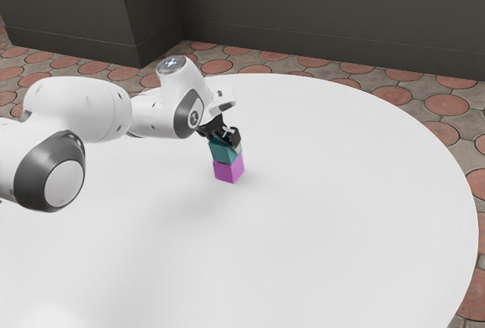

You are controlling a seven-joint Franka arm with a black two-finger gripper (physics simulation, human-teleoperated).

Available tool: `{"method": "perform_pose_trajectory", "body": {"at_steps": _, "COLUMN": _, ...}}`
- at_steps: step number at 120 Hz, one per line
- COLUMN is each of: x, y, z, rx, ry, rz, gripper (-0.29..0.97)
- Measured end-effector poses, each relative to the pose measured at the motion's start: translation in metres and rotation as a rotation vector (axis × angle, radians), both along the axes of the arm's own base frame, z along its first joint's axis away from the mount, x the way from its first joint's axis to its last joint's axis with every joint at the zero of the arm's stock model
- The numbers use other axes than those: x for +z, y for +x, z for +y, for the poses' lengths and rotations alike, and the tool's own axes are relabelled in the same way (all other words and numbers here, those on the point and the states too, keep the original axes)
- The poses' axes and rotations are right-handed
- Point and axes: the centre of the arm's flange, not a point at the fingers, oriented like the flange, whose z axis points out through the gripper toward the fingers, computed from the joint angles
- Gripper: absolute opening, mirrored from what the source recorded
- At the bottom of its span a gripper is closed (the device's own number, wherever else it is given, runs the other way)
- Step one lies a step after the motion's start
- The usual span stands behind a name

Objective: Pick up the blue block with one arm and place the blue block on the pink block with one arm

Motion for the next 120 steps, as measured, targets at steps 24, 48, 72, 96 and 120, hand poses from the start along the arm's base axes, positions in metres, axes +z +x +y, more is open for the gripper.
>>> {"method": "perform_pose_trajectory", "body": {"at_steps": 24, "x": -0.003, "y": 0.002, "z": 0.001, "rx": -0.002, "ry": 0.006, "rz": 0.000, "gripper": 0.29}}
{"method": "perform_pose_trajectory", "body": {"at_steps": 48, "x": 0.001, "y": 0.003, "z": 0.001, "rx": -0.002, "ry": 0.007, "rz": -0.008, "gripper": 0.30}}
{"method": "perform_pose_trajectory", "body": {"at_steps": 72, "x": 0.000, "y": 0.003, "z": 0.002, "rx": -0.002, "ry": 0.006, "rz": -0.007, "gripper": 0.33}}
{"method": "perform_pose_trajectory", "body": {"at_steps": 96, "x": 0.003, "y": 0.005, "z": 0.001, "rx": -0.024, "ry": 0.003, "rz": -0.013, "gripper": 0.52}}
{"method": "perform_pose_trajectory", "body": {"at_steps": 120, "x": 0.029, "y": 0.005, "z": 0.002, "rx": -0.045, "ry": 0.013, "rz": -0.046, "gripper": 0.61}}
